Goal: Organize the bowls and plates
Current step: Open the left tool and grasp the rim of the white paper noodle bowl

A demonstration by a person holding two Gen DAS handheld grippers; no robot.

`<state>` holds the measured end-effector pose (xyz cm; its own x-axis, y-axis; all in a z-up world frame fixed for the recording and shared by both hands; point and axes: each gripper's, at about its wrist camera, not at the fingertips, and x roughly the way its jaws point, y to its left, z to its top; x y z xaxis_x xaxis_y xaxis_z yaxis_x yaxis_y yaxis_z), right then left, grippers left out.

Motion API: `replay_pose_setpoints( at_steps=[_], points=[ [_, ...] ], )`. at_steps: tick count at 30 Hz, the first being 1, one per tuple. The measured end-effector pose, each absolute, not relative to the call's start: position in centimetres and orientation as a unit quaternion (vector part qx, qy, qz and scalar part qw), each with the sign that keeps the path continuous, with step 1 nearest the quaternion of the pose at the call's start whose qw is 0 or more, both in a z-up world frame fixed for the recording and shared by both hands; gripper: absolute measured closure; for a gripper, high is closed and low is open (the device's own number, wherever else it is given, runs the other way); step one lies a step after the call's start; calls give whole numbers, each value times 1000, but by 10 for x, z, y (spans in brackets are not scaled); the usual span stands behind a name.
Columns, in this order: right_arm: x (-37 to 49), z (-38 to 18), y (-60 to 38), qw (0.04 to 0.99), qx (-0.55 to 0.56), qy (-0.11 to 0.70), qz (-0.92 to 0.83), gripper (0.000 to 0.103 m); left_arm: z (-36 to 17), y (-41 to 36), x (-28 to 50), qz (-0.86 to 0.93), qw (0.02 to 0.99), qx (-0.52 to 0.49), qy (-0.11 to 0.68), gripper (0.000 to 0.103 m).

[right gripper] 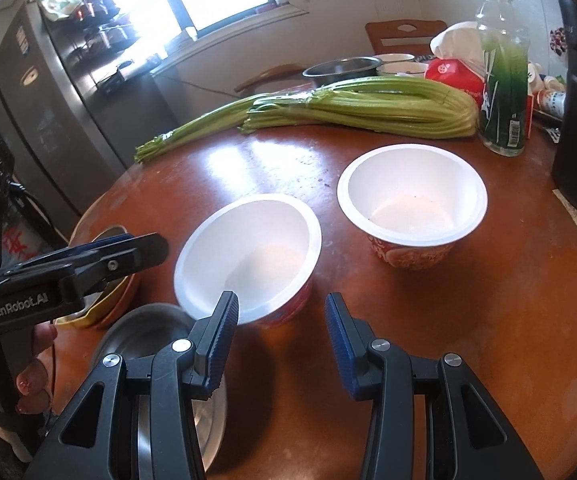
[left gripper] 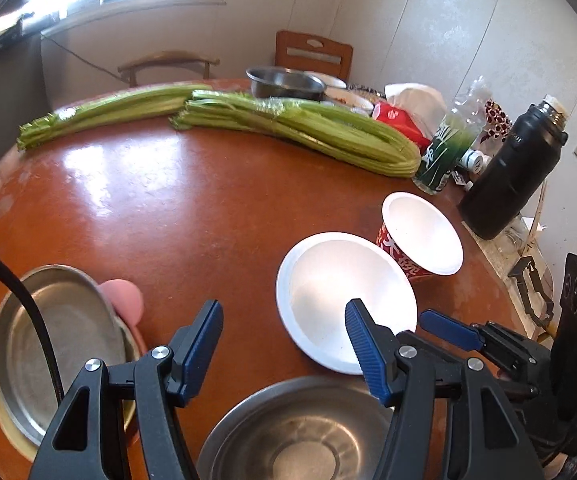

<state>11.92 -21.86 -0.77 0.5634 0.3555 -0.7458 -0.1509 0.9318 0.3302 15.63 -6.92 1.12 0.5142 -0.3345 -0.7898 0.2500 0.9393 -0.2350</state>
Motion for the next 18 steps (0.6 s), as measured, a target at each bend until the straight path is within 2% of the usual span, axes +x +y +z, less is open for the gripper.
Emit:
replay_pose_setpoints(
  at_steps=[18],
  points=[
    [135, -13, -204, 880, 85, 435, 173, 56, -7, -84, 176, -217, 841, -73, 491, 40]
  ],
)
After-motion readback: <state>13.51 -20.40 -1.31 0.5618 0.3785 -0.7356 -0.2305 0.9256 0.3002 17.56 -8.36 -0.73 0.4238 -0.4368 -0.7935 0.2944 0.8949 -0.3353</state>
